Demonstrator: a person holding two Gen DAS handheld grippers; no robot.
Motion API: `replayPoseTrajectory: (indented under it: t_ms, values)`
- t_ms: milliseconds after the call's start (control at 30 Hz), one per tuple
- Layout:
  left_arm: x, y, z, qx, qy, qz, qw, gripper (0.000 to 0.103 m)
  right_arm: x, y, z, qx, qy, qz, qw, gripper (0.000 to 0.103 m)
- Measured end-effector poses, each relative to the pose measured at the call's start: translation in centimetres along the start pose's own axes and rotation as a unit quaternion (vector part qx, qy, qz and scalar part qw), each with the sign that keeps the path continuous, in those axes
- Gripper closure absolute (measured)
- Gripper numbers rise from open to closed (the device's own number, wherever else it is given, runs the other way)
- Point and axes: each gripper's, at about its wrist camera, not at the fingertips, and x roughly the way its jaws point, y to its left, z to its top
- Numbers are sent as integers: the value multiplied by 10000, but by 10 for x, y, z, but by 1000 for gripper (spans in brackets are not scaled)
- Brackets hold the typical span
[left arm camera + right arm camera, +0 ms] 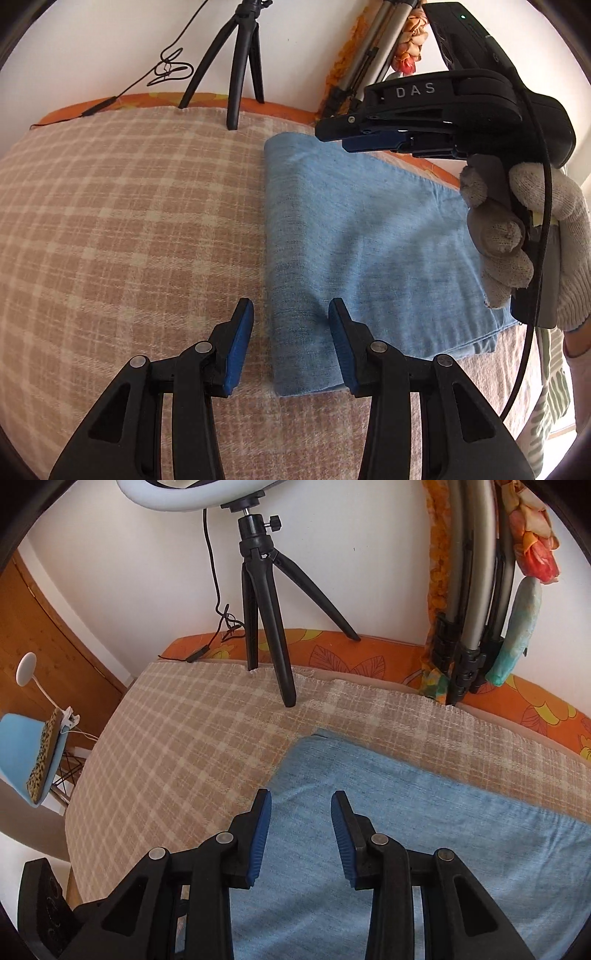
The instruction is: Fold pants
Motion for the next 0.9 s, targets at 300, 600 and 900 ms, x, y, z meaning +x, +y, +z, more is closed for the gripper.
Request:
replayPoseTrajectory:
  t_ms: [300, 600, 900]
  values:
    - [7, 23, -7, -219, 133, -334, 9991, 79, 64, 22, 13, -67, 626, -355, 9974, 61]
    - [5, 11, -7, -79, 52, -525, 9986, 92, 76, 41, 26, -242, 1153, -1008, 9879, 52]
    - [1, 10, -6, -52, 8, -428, 9991, 92, 97, 60, 27, -706, 1413, -1668, 9732, 65]
